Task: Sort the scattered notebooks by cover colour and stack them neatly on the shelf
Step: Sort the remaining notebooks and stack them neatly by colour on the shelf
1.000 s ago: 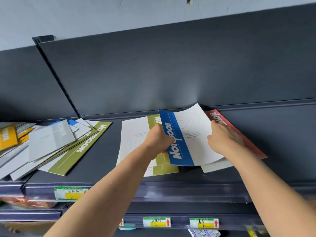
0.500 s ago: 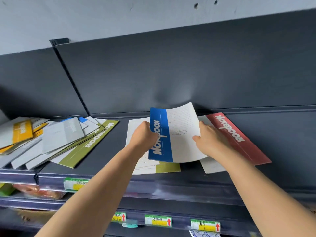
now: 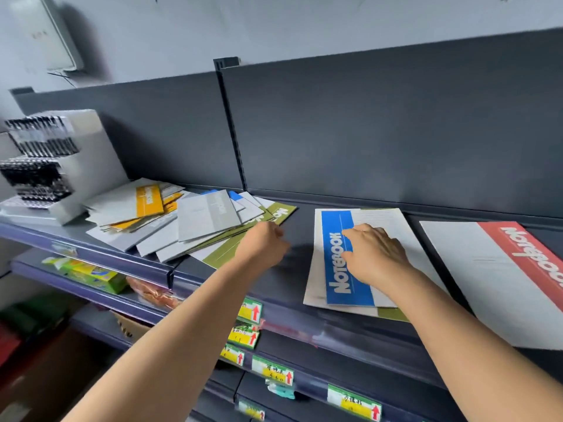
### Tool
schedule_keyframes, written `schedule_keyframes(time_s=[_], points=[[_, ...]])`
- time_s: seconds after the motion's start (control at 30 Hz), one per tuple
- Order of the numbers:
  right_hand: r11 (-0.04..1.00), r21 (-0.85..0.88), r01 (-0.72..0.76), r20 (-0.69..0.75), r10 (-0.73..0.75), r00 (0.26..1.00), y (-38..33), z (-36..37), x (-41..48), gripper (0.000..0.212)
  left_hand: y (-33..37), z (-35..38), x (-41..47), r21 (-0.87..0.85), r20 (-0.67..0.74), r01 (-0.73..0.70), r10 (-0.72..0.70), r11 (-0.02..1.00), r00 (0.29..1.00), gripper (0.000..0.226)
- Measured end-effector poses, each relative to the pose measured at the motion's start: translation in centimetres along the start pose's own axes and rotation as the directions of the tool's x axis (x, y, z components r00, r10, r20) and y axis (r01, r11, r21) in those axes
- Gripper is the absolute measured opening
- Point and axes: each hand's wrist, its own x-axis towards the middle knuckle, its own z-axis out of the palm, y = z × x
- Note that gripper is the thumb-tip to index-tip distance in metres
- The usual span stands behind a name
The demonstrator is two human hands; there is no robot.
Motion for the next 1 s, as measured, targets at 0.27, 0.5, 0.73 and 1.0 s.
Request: schedule_keyframes(time_s=[0.27, 0.5, 0.73, 1.0], points=[[0.995, 0.056, 0.079, 0.035, -0.081, 0.996, -11.1, 2.8, 3.9, 0.041, -11.6, -7.3, 5.4, 0.237, -0.182, 0.051, -0.007, 0.97, 0.983, 0.043], [0.982, 0.14, 0.128, -0.003, -0.129, 0.992, -20.6, 5.4, 8.4, 0.043, -19.5, -12.0, 10.1, 0.432, -0.155, 0.055, 0.014, 0.9, 0.988, 0.057], [0.991, 0.079, 0.111, 0.153, -0.122, 0.981, -25.4, 7.3, 11.4, 0.059, -24.0, -13.9, 13.9, 0.474, -0.077, 0.115, -0.089, 0.873, 0.993, 0.08], [0.995, -0.086, 0.043, 0.164, -0.028, 0.986, -27.9, 8.0, 12.2, 0.059, -25.9, -14.5, 13.7, 0.544, -0.017, 0.005, 0.004, 0.839, 1.0, 0.059]])
